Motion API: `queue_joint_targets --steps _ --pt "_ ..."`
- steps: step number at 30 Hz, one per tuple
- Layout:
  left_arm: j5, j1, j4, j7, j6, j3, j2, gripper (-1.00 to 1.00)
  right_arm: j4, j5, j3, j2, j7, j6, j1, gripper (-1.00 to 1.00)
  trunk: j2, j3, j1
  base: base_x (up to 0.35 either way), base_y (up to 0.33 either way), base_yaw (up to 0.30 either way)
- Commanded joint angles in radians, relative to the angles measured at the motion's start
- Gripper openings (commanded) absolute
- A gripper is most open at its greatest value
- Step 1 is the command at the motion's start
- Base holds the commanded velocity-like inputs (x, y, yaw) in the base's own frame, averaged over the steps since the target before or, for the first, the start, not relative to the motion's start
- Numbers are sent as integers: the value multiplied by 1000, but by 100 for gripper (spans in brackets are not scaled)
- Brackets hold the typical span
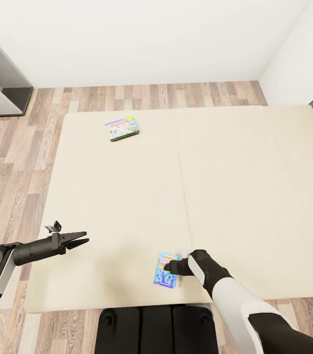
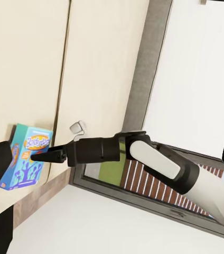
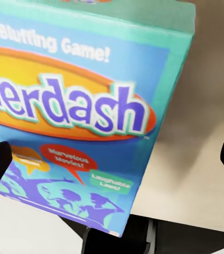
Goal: Put all the toys in the child's room - the three board games (two on the bed and one on the table), the two jigsaw puzzles on the table, and the tennis ball on the table - inside the toy box on the table in the child's room.
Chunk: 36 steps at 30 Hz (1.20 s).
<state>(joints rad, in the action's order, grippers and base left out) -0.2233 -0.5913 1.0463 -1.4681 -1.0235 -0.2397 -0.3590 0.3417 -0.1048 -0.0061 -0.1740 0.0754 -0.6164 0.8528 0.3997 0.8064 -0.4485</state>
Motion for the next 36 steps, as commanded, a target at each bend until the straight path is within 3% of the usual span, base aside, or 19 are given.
queue_joint_targets --steps 1,36 --pt "-1 -1 0 -3 -10 1 0 100 -2 11 -7 -1 3 7 -1 100 0 1 -1 0 37 0" --pt "-1 -1 0 -3 -10 2 0 100 -2 11 -7 -1 4 9 -1 100 0 1 -1 0 9 0"
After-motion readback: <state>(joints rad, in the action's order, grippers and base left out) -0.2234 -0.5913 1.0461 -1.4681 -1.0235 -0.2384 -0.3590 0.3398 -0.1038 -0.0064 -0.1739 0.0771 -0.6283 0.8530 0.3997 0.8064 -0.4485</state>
